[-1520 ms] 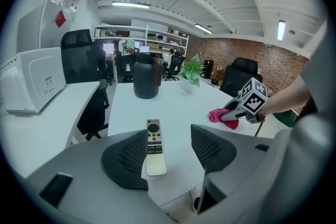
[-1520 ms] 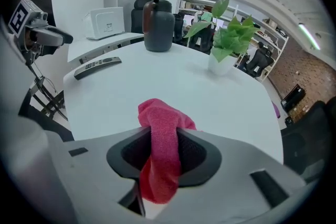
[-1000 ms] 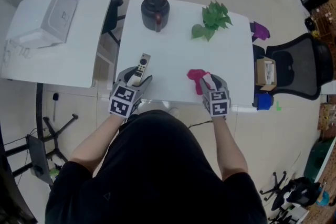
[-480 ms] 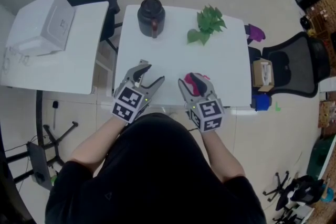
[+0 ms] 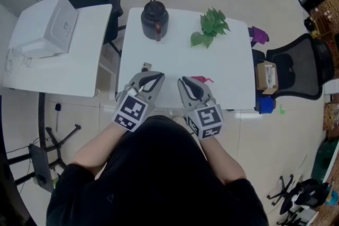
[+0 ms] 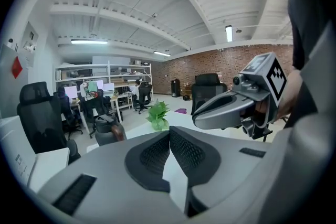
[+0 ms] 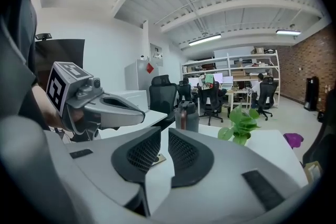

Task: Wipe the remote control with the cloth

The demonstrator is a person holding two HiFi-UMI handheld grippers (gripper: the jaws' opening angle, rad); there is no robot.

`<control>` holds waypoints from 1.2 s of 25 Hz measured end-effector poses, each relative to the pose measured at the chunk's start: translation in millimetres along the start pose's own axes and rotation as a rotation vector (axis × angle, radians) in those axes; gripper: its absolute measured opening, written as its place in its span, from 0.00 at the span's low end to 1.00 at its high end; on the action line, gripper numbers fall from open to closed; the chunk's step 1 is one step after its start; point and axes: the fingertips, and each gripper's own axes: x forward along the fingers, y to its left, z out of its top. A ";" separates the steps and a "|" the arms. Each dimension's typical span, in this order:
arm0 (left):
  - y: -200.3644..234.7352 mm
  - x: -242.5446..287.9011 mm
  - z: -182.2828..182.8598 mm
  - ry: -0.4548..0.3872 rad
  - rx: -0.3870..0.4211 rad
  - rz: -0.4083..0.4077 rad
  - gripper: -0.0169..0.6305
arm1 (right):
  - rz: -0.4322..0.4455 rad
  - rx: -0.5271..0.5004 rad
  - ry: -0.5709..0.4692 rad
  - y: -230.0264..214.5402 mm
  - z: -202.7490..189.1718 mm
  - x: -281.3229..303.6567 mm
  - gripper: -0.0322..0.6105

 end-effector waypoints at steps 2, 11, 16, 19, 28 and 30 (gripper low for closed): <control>-2.1 0.1 -1.0 0.003 0.006 -0.009 0.03 | 0.005 -0.006 -0.005 0.8 0.4 0.8 0.11; -5.9 -0.8 2.2 -0.004 0.017 -0.009 0.03 | 0.032 -0.014 0.002 8.7 0.1 2.1 0.06; -6.5 -0.3 1.1 -0.002 0.015 -0.014 0.03 | 0.031 -0.012 0.009 8.5 -0.3 1.7 0.06; -6.8 0.5 0.9 0.000 0.015 -0.017 0.03 | 0.029 -0.018 0.014 8.0 -1.4 2.1 0.06; -9.2 2.8 1.5 0.002 0.020 -0.026 0.03 | 0.023 -0.016 0.014 9.8 3.9 1.2 0.06; -9.0 2.9 1.6 0.001 0.020 -0.025 0.03 | 0.024 -0.015 0.013 9.9 3.7 1.3 0.06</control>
